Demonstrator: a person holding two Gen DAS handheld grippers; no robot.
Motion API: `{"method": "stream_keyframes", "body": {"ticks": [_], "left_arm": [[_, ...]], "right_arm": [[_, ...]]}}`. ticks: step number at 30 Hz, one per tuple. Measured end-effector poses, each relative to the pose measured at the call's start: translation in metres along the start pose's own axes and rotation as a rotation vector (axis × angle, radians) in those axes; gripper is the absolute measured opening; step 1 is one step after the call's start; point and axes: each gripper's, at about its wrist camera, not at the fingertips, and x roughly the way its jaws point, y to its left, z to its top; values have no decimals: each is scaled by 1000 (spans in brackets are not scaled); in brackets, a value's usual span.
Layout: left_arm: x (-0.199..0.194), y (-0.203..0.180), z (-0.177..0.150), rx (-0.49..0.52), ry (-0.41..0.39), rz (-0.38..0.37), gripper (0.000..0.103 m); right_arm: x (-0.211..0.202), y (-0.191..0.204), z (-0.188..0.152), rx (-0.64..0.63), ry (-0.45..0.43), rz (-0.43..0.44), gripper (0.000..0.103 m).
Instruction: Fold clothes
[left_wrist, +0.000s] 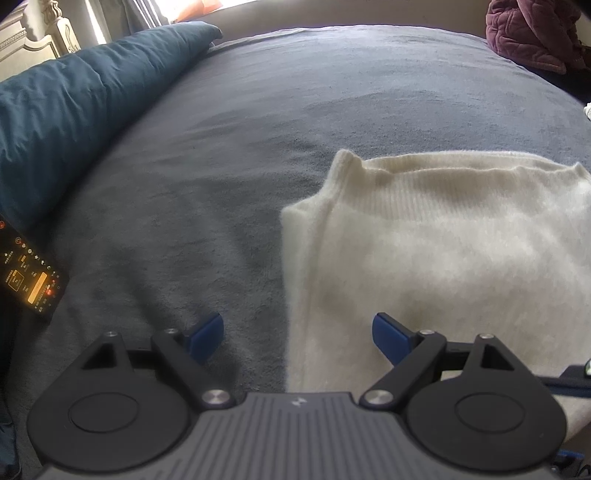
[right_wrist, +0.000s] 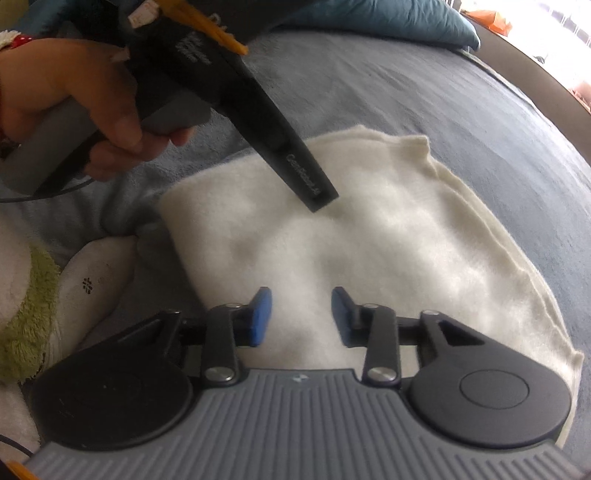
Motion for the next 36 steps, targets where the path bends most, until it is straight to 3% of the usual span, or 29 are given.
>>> {"method": "stream_keyframes", "body": {"ticks": [6,28,32,36], "left_arm": [[0,-2,1,8,-1,9,89],[4,3,-3,20,-8,26,89],[-2,6,-4,6,-47,-32,89],[-14,16,-5,-31,-119,-124,96]], "right_arm": [[3,3,-2,-23,13,6,21],[20,7,-8,-47,101,-5,22],[20,7,-8,-41,104,-3,22],[19,5,-9,-41,99,2,22]]}}
